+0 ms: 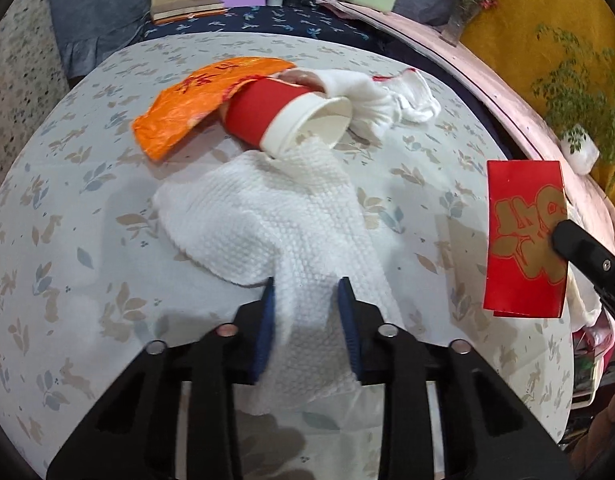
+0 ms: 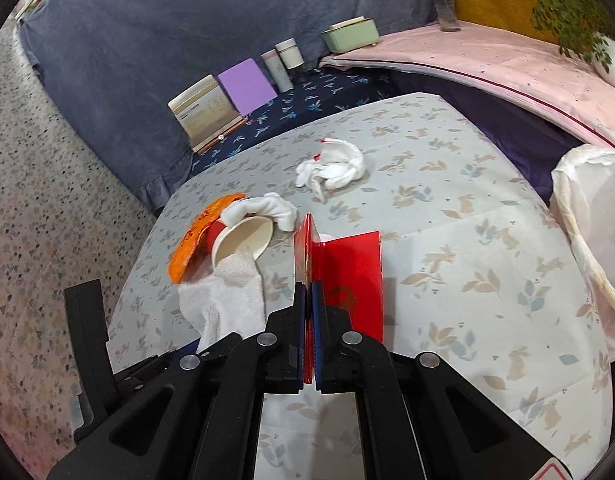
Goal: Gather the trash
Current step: 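Lift and carry the wipe and red envelope over the bin with both grippers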
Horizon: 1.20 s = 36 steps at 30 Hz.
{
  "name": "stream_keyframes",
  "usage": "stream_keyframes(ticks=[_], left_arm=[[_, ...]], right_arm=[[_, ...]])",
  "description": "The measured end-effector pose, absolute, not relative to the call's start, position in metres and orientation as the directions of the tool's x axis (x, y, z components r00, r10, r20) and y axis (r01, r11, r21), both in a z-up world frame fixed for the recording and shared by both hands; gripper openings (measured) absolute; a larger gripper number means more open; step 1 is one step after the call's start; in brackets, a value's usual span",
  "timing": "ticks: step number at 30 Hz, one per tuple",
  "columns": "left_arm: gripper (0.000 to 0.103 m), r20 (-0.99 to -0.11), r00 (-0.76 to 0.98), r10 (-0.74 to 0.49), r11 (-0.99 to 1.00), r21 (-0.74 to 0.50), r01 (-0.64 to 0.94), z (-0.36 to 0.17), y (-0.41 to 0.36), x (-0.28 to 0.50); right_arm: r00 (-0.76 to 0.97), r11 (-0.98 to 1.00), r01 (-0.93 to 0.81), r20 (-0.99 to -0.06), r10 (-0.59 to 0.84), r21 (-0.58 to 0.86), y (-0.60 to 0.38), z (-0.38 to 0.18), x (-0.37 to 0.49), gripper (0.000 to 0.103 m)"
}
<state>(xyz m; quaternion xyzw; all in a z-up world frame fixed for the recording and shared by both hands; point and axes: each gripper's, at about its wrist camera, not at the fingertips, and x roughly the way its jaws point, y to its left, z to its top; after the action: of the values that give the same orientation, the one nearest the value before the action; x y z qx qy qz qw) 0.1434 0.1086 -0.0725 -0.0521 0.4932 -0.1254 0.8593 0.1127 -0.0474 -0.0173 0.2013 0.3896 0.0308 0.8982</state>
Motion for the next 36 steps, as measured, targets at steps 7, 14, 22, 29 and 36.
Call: stream_keyframes(ticks=[7,14,22,29,36], left_arm=[[0.004,-0.840,0.449,-0.306,0.948,-0.222,0.230,-0.070,0.079,0.140],[0.004,-0.802,0.467,-0.371,0.918,-0.243,0.312,-0.041,0.048,0.137],[0.004,-0.758,0.478,-0.444,0.870,-0.238,0.431,-0.004,-0.006,0.134],[0.004,-0.737,0.461,-0.494,0.824,-0.227,0.519,0.012,-0.066,0.134],[0.004,-0.710,0.428,-0.559,0.764,-0.241,0.599,0.024,-0.122,0.128]], right_arm=[[0.699,0.913,0.118,-0.685,0.204,0.391,-0.063,-0.019,0.107,0.003],[0.720,0.906,0.155,-0.673,0.169,0.394,-0.090,-0.014,0.098,0.004],[0.765,0.891,0.207,-0.635,0.111,0.405,-0.132,0.000,0.085,0.003],[0.796,0.862,0.282,-0.605,0.035,0.422,-0.182,0.008,0.068,0.003],[0.798,0.832,0.366,-0.601,-0.049,0.418,-0.233,0.006,0.053,0.003]])
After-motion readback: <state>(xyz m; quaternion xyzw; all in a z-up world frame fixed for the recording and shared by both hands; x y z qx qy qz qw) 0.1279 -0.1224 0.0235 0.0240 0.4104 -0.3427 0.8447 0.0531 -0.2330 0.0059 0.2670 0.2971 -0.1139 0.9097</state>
